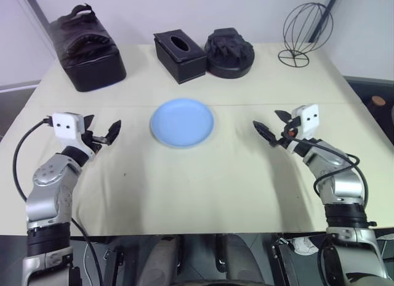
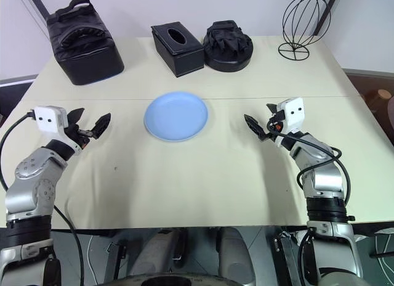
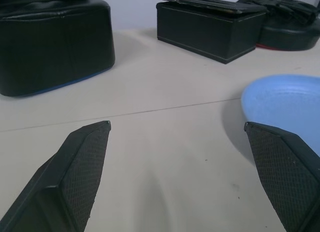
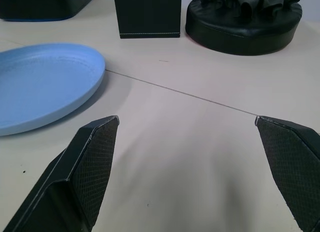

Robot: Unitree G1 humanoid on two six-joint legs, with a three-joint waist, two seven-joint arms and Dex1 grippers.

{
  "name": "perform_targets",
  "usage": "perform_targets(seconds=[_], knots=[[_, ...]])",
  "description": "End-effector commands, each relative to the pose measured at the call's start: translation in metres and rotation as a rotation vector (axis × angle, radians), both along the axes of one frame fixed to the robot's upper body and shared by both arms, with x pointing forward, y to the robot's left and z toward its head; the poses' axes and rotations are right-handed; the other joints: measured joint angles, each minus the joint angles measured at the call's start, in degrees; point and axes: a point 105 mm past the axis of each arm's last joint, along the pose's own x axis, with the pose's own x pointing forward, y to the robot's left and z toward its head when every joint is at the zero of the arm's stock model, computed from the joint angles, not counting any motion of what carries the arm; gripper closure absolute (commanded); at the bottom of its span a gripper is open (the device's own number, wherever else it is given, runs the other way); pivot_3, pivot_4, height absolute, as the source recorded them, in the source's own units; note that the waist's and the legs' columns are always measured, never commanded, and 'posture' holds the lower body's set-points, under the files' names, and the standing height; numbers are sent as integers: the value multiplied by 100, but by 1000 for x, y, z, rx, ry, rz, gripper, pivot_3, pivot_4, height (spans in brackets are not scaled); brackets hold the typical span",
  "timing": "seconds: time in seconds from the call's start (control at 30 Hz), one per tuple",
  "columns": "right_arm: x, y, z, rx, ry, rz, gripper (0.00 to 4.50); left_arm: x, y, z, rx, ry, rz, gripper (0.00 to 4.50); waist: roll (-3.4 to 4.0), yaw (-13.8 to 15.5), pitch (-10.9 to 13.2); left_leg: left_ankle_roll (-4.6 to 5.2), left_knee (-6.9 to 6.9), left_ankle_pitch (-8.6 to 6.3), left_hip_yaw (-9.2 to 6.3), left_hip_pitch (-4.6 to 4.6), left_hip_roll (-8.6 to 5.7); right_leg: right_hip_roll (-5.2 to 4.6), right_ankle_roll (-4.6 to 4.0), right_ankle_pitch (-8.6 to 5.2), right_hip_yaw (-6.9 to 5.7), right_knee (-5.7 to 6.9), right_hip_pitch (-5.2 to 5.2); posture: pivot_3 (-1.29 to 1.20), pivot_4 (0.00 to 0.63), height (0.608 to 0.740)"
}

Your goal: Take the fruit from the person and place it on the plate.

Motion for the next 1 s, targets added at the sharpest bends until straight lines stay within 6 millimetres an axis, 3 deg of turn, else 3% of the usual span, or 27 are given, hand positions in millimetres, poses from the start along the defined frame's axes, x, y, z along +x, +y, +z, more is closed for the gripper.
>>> perform_targets(seconds=[0.03,1.0], knots=[[-3,1,19,-14,-74,5,0,-3,3,15,30,-58,6,24,0,0,0,0,0,0,0,0,0,0,0,0,0,0,0,0,150,740],[-2,-2,18,-17,-74,-6,0,-3,7,17,41,-68,29,24,0,1,0,0,0,0,0,0,0,0,0,0,0,0,0,0,150,740]])
